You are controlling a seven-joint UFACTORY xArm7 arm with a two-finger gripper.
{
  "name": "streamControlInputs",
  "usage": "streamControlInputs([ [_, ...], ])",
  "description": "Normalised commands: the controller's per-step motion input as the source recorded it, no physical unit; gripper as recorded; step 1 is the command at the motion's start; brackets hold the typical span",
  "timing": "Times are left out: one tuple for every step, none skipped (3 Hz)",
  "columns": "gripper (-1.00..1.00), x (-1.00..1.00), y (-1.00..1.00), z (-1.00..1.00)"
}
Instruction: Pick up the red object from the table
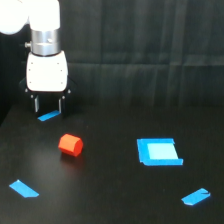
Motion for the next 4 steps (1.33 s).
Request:
streamControlInputs([
  [0.98,0.47,-0.15,-0.12],
  [0.98,0.77,-0.70,-0.29],
  [0.97,0.70,-0.83,-0.07],
  [1.00,0.33,-0.82,-0.18],
])
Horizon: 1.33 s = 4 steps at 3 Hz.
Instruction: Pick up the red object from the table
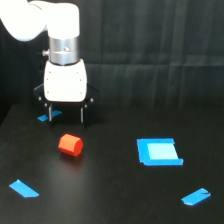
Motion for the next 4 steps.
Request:
streamControlInputs([
  [0.93,0.38,-0.75,0.07],
  [1.00,0.08,-0.77,-0.17],
  [0.92,0.01,-0.81,-0.11],
  [0.92,0.04,-0.79,-0.30],
])
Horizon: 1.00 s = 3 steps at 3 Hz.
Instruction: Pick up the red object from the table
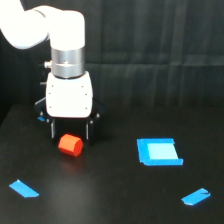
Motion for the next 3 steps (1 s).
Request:
streamControlInputs([
  [0.96,0.13,-0.53,-0.42],
  [0.57,0.15,0.03,-0.31],
  [-0.88,0.21,0.08,-0.28],
])
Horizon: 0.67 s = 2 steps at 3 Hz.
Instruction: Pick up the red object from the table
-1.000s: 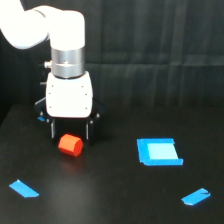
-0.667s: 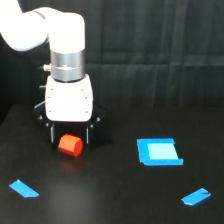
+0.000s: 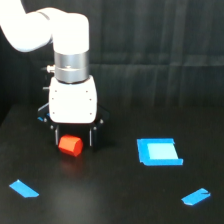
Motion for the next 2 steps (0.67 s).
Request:
streamControlInputs([
  [-0.98,0.04,0.10,-0.16],
  [-1.00,0.14,0.04,0.03],
])
